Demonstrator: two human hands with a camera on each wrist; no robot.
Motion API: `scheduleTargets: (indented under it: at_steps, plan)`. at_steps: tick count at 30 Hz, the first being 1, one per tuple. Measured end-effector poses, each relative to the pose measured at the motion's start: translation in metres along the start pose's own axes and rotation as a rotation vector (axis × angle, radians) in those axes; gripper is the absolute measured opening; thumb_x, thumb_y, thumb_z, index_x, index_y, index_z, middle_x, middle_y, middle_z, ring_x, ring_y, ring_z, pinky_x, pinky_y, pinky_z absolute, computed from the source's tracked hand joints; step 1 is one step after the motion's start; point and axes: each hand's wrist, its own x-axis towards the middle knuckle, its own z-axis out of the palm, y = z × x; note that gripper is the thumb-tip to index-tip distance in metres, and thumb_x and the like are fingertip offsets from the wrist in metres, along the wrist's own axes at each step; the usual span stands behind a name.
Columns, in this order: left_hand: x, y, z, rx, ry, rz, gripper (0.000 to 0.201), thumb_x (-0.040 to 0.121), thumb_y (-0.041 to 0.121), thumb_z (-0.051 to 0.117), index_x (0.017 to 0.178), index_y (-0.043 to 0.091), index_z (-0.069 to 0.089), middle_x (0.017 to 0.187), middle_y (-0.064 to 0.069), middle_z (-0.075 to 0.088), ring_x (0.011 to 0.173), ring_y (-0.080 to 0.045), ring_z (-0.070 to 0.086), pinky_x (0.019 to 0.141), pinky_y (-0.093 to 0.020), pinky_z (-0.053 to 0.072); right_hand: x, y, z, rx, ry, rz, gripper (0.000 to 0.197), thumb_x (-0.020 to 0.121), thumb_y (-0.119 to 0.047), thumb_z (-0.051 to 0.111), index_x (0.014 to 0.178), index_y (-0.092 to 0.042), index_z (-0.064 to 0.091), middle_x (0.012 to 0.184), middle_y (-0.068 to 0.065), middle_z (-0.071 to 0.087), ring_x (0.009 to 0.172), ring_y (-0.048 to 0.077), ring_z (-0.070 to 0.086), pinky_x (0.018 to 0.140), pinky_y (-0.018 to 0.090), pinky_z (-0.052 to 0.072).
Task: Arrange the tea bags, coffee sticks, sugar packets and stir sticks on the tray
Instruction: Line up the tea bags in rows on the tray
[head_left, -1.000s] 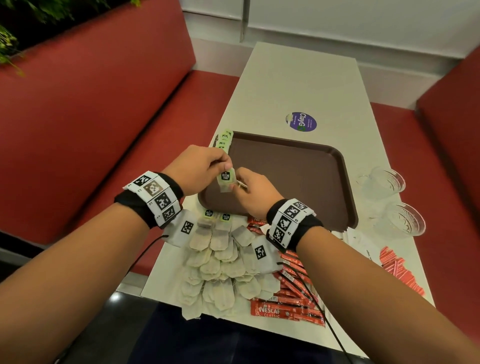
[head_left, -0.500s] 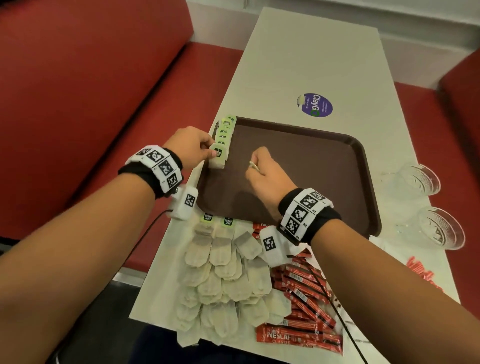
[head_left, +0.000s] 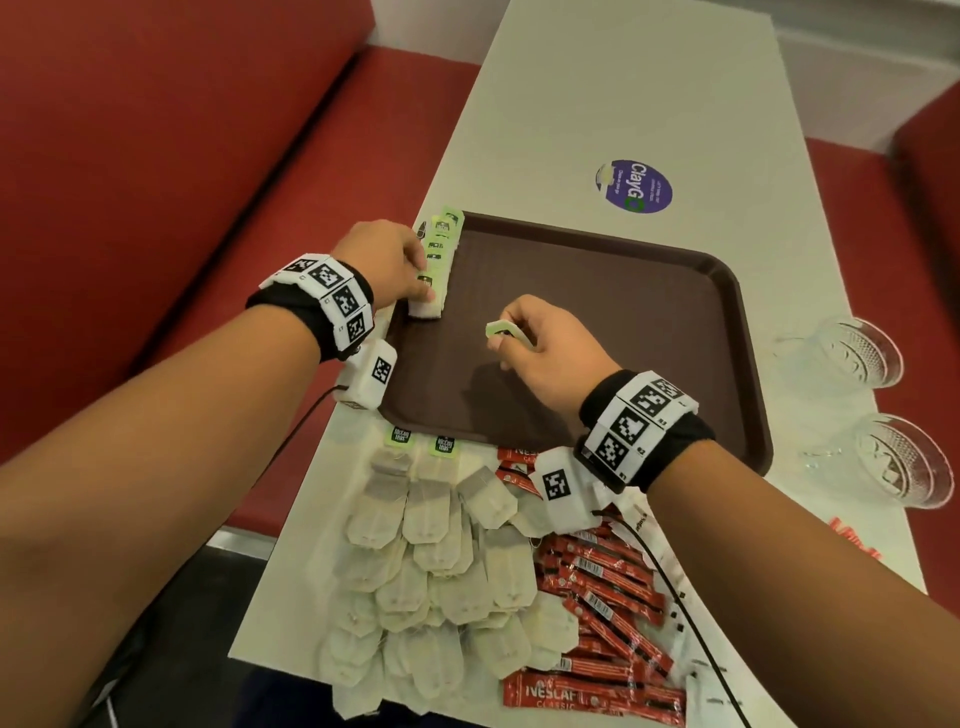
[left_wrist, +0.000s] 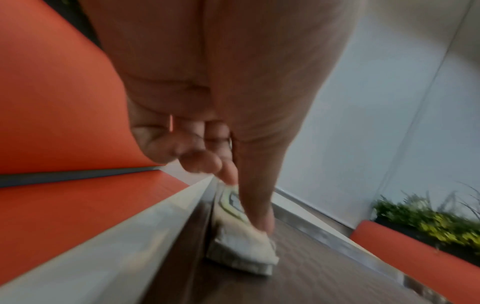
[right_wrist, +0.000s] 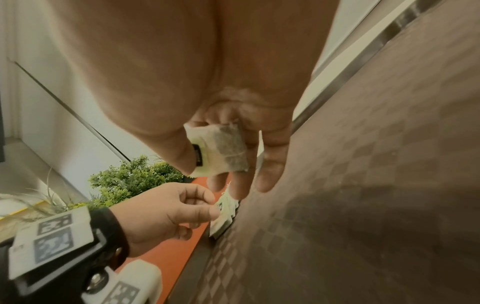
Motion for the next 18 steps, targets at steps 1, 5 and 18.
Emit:
scheduleTargets:
  at_steps: [1,5,18]
  plan:
    - [-0.003,0.002,0.001,0.029,-0.06,0.041,0.03,0.067,0.035,0.09,0.086,0.025,0.069,0.087,0.006,0.068,0.086,-0.016,0.065,0.08,-0.032,0.053,0.001,0.0,0.0,0.006,0.012,-0.005,0.008,0.097,-0.029,0.06,0.097,-0.021,0.059,0.089,-0.003,0.067,0.081,0.016,0.063,0.075,0.034,0.052]
    - [-0.006,0.009,0.003,0.178,-0.148,0.08,0.032,0.07,0.037,0.088,0.096,0.027,0.071,0.097,0.006,0.069,0.091,-0.015,0.062,0.083,-0.032,0.052,0.003,-0.001,0.002,-0.023,0.033,-0.032,0.007,0.094,-0.029,0.066,0.095,-0.023,0.063,0.09,-0.005,0.066,0.08,0.011,0.059,0.074,0.03,0.05]
    - [-0.07,0.039,-0.019,-0.205,-0.113,0.485,0.003,0.088,0.037,0.072,0.089,0.034,0.073,0.08,0.011,0.069,0.076,-0.004,0.06,0.073,-0.023,0.048,0.002,-0.007,0.004,0.143,0.121,-0.039,0.011,0.087,-0.03,0.075,0.085,-0.022,0.07,0.075,-0.006,0.065,0.067,0.006,0.056,0.066,0.026,0.049]
